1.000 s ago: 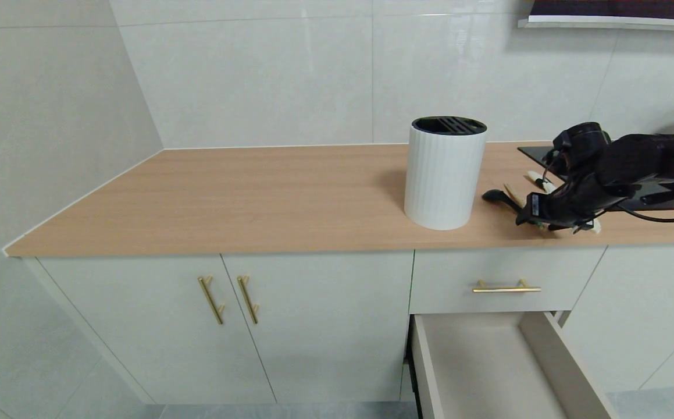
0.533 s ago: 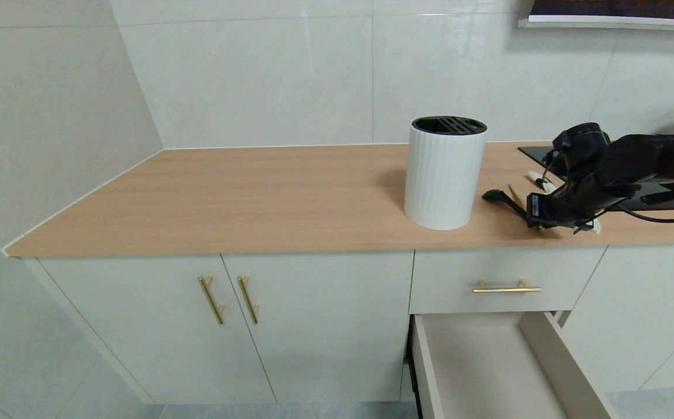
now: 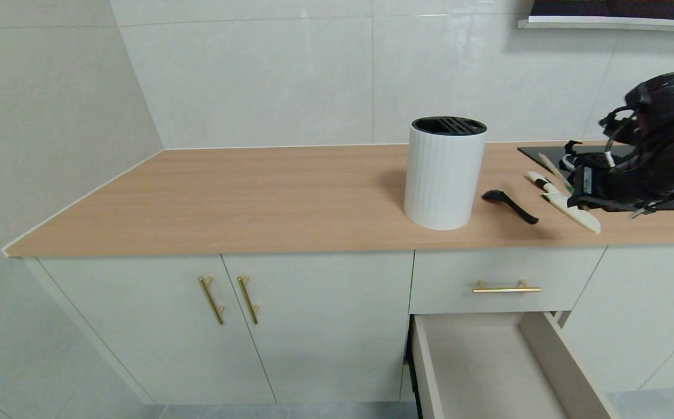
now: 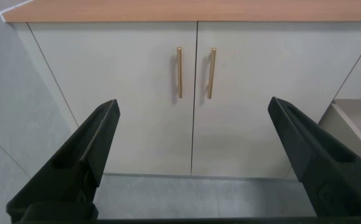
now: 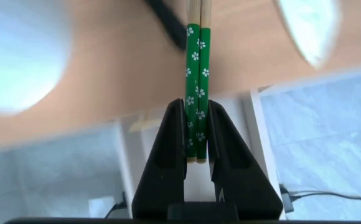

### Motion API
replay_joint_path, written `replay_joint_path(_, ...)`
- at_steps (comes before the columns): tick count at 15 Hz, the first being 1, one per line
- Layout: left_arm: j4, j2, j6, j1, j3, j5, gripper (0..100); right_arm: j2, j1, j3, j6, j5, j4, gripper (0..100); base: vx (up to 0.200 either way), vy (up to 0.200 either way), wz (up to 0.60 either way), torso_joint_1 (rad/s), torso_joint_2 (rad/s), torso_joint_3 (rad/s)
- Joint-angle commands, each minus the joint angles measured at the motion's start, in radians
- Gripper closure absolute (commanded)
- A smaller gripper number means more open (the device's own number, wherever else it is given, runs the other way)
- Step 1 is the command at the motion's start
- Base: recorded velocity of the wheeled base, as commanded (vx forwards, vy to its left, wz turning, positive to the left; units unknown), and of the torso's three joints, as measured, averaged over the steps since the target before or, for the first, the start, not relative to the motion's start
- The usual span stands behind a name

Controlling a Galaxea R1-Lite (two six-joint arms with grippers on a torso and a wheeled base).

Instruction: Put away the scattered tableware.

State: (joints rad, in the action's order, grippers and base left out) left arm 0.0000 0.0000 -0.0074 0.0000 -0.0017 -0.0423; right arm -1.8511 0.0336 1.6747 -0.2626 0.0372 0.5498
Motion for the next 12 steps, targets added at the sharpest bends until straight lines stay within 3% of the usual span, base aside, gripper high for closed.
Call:
replay_joint_path(1,0.000,0.000,0.000,0.000,0.000,-0.001,0,0.389,0.034,-0.288,0.008,-0.080,0.002,100,0.000,0.000,0.00,0.000,0.00,0.000)
replay_joint_path(7,0.000,0.000,0.000,0.000,0.000,-0.001,0,0.704,0.163,-0.705,0.140,-0.040,0.004,100,0.000,0.000,0.00,0.000,0.00,0.000)
replay_joint_path(9,0.000,0.000,0.000,0.000,0.000,-0.001,0,0.767,0.209,-0.808,0.137,0.018,-0.001,100,0.000,0.000,0.00,0.000,0.00,0.000)
replay_joint_path(12,0.000,0.000,0.000,0.000,0.000,-0.001,0,0.796,0.223,-0.872,0.138,0.009,0.001,100,0.000,0.000,0.00,0.000,0.00,0.000)
